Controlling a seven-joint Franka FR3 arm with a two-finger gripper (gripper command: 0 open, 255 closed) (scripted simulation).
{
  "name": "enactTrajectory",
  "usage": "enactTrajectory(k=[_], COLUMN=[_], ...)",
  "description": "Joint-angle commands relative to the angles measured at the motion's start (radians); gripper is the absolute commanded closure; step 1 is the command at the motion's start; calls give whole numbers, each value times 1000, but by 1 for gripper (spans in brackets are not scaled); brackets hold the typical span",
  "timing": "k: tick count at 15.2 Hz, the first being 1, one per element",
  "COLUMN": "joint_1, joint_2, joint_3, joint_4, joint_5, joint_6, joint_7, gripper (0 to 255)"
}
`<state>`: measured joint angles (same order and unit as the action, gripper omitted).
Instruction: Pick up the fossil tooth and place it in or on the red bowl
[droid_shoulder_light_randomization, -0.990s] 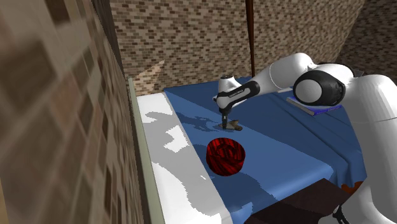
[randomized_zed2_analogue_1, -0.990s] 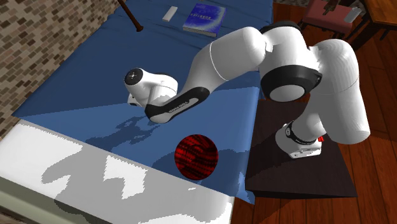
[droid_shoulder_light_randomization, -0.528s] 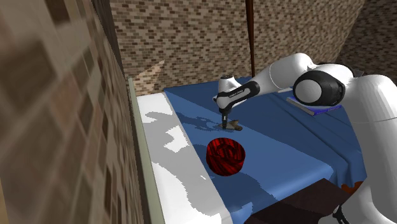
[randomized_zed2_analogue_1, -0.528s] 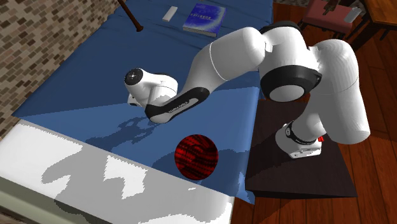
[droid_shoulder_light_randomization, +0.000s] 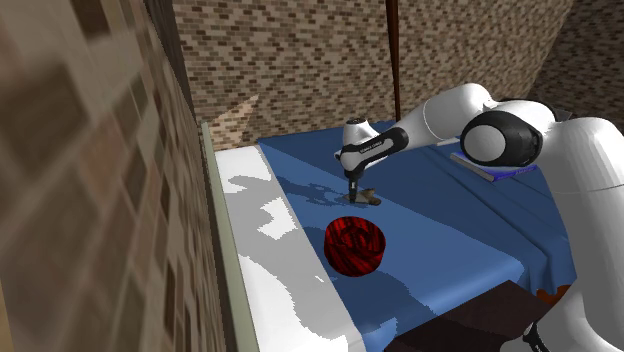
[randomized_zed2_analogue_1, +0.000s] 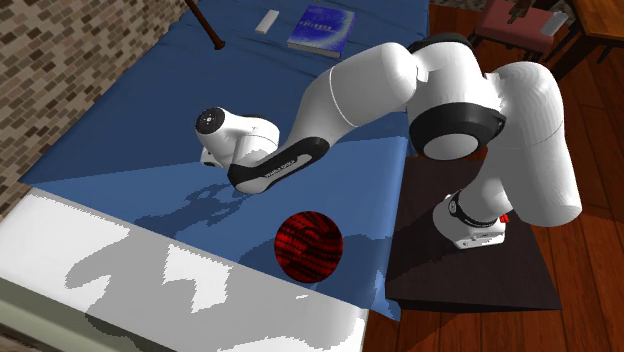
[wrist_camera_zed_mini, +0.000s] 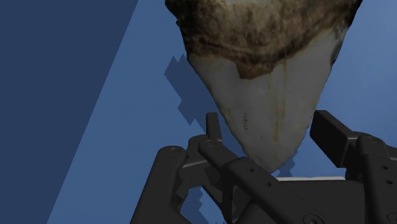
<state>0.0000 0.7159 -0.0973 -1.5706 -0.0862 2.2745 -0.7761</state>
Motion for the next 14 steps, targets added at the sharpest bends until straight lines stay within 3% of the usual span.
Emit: enactTrajectory(k=[1, 14], joint_1=[0, 3], joint_2=[-9, -108], joint_3=[-1, -3], joint_4=[-1, 20], joint_5=[0, -1], joint_6=[-8, -128], joint_7=[-1, -14], gripper=[255, 255])
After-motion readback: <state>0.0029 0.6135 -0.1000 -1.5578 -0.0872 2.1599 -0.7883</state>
